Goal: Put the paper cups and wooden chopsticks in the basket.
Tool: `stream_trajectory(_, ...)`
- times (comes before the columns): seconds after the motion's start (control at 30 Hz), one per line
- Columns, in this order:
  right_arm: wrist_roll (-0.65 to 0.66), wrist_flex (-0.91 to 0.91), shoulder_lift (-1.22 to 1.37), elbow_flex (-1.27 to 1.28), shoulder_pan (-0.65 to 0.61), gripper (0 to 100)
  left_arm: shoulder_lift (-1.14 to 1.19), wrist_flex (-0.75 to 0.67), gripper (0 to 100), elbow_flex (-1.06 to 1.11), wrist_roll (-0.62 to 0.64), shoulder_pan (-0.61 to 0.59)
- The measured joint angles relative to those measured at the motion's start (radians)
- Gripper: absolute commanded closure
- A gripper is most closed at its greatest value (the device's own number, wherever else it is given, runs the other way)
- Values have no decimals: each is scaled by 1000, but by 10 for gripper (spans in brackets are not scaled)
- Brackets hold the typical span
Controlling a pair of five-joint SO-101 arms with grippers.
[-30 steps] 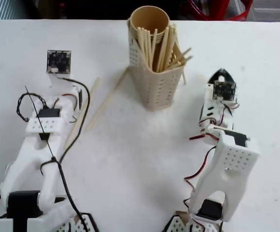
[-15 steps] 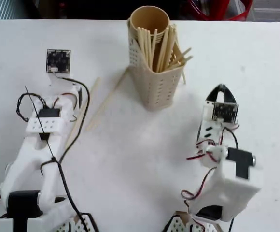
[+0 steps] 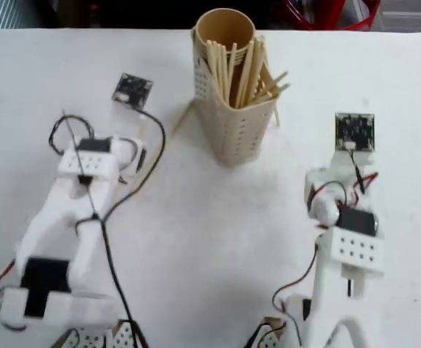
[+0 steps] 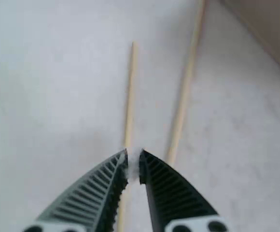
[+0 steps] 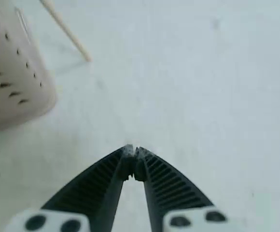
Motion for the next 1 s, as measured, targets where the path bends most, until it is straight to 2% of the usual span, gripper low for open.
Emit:
stream_trajectory(0.13,133,201,-114,2,21,981,227,216,857,-235,0,9)
stream_trajectory(0.33,224,207,-178,123,123,981,506,377,868,-534,2,11)
stream_trajectory(0.5,261,164,-239,249,187,981,577,397,868,-635,2,11)
stream_trajectory(1.0,262,155,-690,606,187,981,583,433,869,-663,21,60)
